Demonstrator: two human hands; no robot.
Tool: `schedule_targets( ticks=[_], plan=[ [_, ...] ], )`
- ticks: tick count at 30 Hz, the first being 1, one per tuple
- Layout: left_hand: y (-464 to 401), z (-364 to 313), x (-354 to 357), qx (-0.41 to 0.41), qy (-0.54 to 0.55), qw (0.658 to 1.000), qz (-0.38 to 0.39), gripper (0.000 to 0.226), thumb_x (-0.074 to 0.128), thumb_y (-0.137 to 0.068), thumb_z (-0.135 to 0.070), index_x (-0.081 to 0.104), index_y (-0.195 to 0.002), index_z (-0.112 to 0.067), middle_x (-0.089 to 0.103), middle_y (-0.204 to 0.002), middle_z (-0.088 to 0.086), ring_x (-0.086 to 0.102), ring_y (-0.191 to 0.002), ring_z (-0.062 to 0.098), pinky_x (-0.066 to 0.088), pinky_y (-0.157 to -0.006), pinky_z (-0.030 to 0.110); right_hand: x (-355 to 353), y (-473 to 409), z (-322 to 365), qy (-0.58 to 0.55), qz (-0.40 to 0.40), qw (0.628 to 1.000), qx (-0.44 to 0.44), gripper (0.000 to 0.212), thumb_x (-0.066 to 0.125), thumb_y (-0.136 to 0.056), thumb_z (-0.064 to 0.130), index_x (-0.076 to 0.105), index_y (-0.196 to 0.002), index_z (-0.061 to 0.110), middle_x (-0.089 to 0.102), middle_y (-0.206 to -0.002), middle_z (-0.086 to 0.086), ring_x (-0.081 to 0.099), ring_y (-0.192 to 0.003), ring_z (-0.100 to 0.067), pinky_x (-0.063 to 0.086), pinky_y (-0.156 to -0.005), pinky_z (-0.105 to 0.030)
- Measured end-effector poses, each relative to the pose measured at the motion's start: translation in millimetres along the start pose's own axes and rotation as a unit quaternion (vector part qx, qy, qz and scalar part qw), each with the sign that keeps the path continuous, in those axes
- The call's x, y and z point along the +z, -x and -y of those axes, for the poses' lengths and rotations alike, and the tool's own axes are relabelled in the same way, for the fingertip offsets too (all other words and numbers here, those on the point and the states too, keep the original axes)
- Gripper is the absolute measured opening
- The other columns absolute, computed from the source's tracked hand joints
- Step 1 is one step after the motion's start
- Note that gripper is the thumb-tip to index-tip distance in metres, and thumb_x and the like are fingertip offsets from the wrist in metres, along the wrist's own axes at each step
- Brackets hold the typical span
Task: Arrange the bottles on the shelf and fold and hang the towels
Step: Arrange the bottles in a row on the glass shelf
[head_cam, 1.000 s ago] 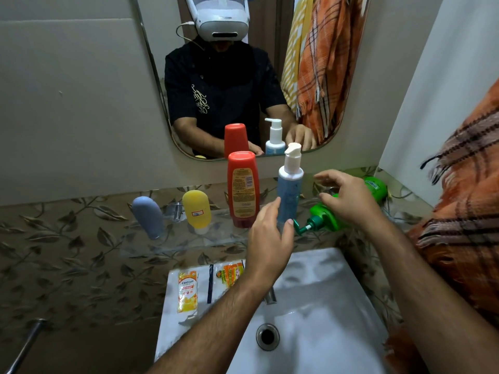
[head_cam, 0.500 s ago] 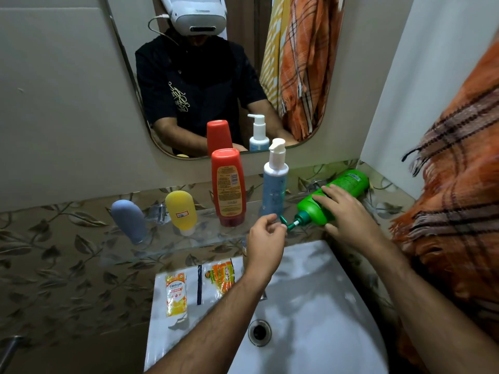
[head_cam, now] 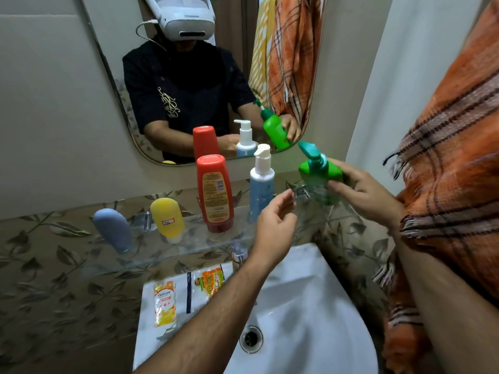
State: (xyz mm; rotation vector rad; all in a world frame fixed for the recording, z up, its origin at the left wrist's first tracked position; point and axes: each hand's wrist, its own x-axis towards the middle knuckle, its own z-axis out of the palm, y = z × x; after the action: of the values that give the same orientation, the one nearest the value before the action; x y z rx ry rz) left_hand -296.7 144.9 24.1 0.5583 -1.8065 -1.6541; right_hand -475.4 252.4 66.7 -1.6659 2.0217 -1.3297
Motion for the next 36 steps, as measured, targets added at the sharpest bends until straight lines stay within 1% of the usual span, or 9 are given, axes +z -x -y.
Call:
schedule_targets(
  ticks=[5, 8, 12, 17, 20, 23, 27, 31, 36],
  plan=[
    [-17, -2, 17, 0.009, -0.079, 0.996, 0.035, 0.062, 0.055, -0.09, -0.007, 0.036, -0.148, -0.021, 0.046, -0.147, -0.002, 0.043, -0.135, 0.009, 0.035, -0.114, 0.034, -7, -11, -7, -0.092, -0.054, 0.993, 0.051, 0.063, 0.058, -0.082, 0.065, 0.051, -0.133, 0.029, 0.067, -0.116, 0.023, 0.059, -0.111, 0.004, 0.046, -0.09, -0.012],
    [-29, -6, 28, 0.025, -0.099, 0.994, 0.03, 0.065, 0.057, -0.09, -0.008, 0.033, -0.15, -0.018, 0.044, -0.147, -0.002, 0.041, -0.13, 0.003, 0.033, -0.113, 0.027, -12, -18, -6, -0.136, -0.071, 0.986, 0.059, 0.08, 0.064, -0.071, 0.075, 0.052, -0.133, 0.025, 0.067, -0.121, 0.009, 0.062, -0.111, -0.001, 0.049, -0.088, -0.015],
    [-48, -6, 40, 0.03, -0.112, 0.993, 0.015, 0.067, 0.059, -0.087, -0.011, 0.034, -0.148, -0.022, 0.048, -0.146, -0.001, 0.045, -0.133, 0.011, 0.038, -0.112, 0.042, -15, -23, -10, -0.223, -0.06, 0.971, 0.068, 0.059, 0.051, -0.089, 0.045, 0.047, -0.138, 0.011, 0.067, -0.121, -0.001, 0.067, -0.108, -0.008, 0.054, -0.084, -0.02],
    [-57, -5, 49, 0.023, -0.128, 0.991, -0.019, 0.061, 0.063, -0.088, -0.01, 0.04, -0.143, -0.023, 0.055, -0.138, -0.001, 0.051, -0.127, 0.014, 0.042, -0.109, 0.043, -20, -30, -15, -0.23, -0.04, 0.969, 0.086, 0.095, 0.07, -0.07, 0.07, 0.045, -0.142, 0.013, 0.061, -0.135, -0.012, 0.06, -0.123, -0.025, 0.05, -0.099, -0.038],
    [-60, -4, 51, 0.027, -0.147, 0.988, -0.045, 0.055, 0.067, -0.088, -0.014, 0.046, -0.139, -0.022, 0.058, -0.134, -0.002, 0.054, -0.123, 0.013, 0.045, -0.106, 0.04, -21, -33, -19, -0.234, -0.029, 0.967, 0.094, 0.096, 0.075, -0.061, 0.072, 0.049, -0.136, 0.019, 0.062, -0.133, -0.009, 0.061, -0.12, -0.021, 0.051, -0.097, -0.035],
    [-59, -4, 51, 0.046, -0.174, 0.981, -0.071, 0.051, 0.068, -0.088, -0.016, 0.05, -0.135, -0.021, 0.063, -0.127, -0.003, 0.058, -0.116, 0.011, 0.049, -0.101, 0.035, -17, -29, -26, -0.227, -0.013, 0.968, 0.106, 0.082, 0.081, -0.063, 0.061, 0.051, -0.128, 0.021, 0.065, -0.124, 0.0, 0.065, -0.112, -0.014, 0.055, -0.091, -0.028],
    [-57, -2, 51, 0.069, -0.205, 0.972, -0.089, 0.048, 0.069, -0.088, -0.019, 0.052, -0.132, -0.022, 0.066, -0.122, -0.005, 0.06, -0.111, 0.009, 0.051, -0.096, 0.03, -12, -24, -34, -0.174, -0.005, 0.977, 0.126, 0.034, 0.054, -0.097, 0.006, 0.047, -0.128, 0.018, 0.064, -0.122, -0.008, 0.066, -0.106, -0.015, 0.056, -0.091, -0.034],
    [-57, -1, 51, 0.08, -0.218, 0.968, -0.099, 0.046, 0.07, -0.087, -0.019, 0.053, -0.131, -0.023, 0.067, -0.119, -0.005, 0.061, -0.109, 0.008, 0.052, -0.094, 0.03, -11, -22, -36, -0.135, -0.011, 0.982, 0.13, 0.031, 0.054, -0.097, 0.004, 0.053, -0.114, 0.03, 0.066, -0.116, -0.001, 0.065, -0.109, -0.02, 0.054, -0.095, -0.044],
    [-58, 1, 51, 0.088, -0.223, 0.964, -0.112, 0.046, 0.071, -0.086, -0.018, 0.054, -0.129, -0.023, 0.068, -0.117, -0.004, 0.062, -0.107, 0.009, 0.053, -0.094, 0.033, -6, -25, -35, -0.128, -0.016, 0.983, 0.131, 0.036, 0.053, -0.097, 0.002, 0.047, -0.124, 0.024, 0.063, -0.123, -0.01, 0.062, -0.116, -0.025, 0.052, -0.098, -0.046]
  ],
)
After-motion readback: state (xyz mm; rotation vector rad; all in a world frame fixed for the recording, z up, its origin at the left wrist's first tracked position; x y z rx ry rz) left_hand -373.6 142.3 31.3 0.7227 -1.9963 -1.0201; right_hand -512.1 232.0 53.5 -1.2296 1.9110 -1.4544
